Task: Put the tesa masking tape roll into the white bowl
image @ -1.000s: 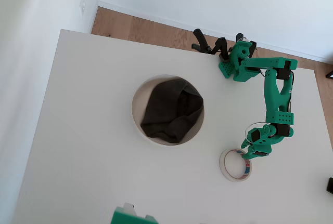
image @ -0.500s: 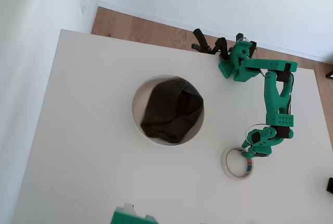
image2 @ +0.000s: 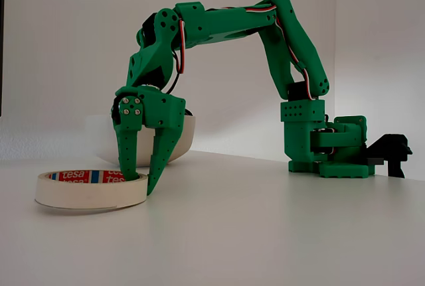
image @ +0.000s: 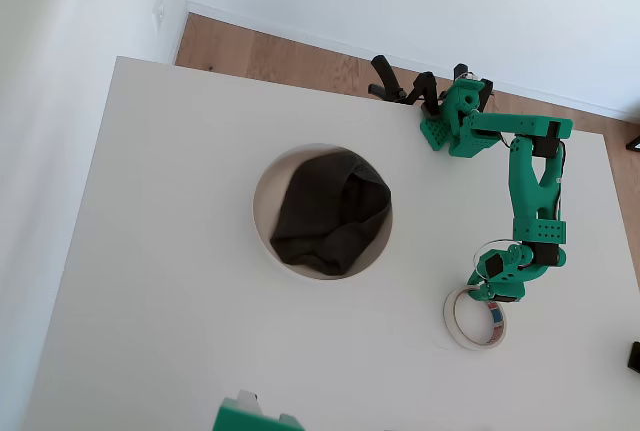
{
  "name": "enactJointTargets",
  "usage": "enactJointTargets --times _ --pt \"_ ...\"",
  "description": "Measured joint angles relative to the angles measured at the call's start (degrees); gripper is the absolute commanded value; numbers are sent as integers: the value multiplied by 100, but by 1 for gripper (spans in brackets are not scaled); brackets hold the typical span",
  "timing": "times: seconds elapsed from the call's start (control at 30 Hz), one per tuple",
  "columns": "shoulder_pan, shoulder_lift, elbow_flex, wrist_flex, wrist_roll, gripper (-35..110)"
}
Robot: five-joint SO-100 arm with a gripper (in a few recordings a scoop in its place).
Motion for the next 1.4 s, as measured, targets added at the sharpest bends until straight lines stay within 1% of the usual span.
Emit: enactJointTargets --times 0.17,0.47,0.6,0.77,1.03,1.17,1.27,1.4 --pt "35 580 18 79 -53 -8" --pt "413 2698 -448 1266 -79 -8" --pt "984 3524 -738 1512 -141 -8" --pt "2101 4069 -870 1521 -352 -8" --pt "3920 4148 -879 1266 -562 -8" --pt "4746 3691 -888 923 -633 -8" --pt "5168 3208 -888 738 -650 -8" --pt "5467 2382 -888 404 -650 -8"
